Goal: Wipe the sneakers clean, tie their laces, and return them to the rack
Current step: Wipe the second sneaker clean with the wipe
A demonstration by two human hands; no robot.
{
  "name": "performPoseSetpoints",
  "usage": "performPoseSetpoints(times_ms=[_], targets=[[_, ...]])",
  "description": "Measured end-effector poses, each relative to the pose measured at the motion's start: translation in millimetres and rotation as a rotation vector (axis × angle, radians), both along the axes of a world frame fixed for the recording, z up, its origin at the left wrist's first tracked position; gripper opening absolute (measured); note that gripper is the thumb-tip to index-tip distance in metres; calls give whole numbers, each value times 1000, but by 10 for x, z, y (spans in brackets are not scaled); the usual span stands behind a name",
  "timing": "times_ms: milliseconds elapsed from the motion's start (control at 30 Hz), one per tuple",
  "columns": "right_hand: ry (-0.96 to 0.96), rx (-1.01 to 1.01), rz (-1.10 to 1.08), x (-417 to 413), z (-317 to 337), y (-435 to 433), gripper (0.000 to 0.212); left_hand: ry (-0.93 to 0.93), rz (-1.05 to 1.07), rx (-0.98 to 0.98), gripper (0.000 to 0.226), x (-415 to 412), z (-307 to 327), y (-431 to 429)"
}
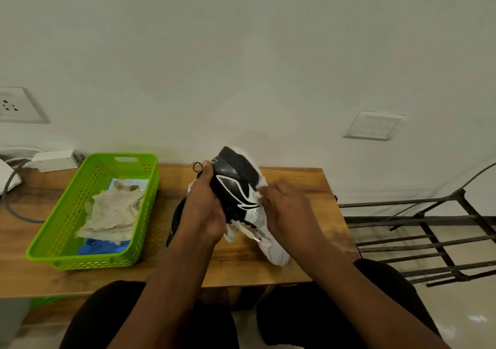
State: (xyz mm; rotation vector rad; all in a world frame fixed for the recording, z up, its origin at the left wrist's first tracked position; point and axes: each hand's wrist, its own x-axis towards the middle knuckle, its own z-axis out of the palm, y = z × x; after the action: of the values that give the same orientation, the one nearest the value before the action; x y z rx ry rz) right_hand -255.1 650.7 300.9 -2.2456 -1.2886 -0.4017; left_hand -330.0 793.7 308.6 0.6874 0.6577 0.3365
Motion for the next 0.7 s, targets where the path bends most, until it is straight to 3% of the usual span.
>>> performPoseSetpoints(times_ms=[100,200,300,400,500,600,700], targets=[[158,83,-49,-13,-94,-58,6,-7,-4,-49,58,-43,-37,21],[128,316,-38,-52,138,102,10,-66,-62,-99,61,-38,15,-124],[84,467,-42,-77,318,310,15,-151,-95,-152,48,-16,77,-263],[56,426,-59,1,190,328,17,-155,-93,-225,46,0,44,-292],[105,234,-108,95,-132,197,17,-129,-19,-340,62,-8,-61,-223],[315,51,-262,200,-291,54,9,-174,97,-382,60,-30,-135,-204],[433,83,-373,249,-228,19,11,-290,174,-438,56,-32,-208,-279]])
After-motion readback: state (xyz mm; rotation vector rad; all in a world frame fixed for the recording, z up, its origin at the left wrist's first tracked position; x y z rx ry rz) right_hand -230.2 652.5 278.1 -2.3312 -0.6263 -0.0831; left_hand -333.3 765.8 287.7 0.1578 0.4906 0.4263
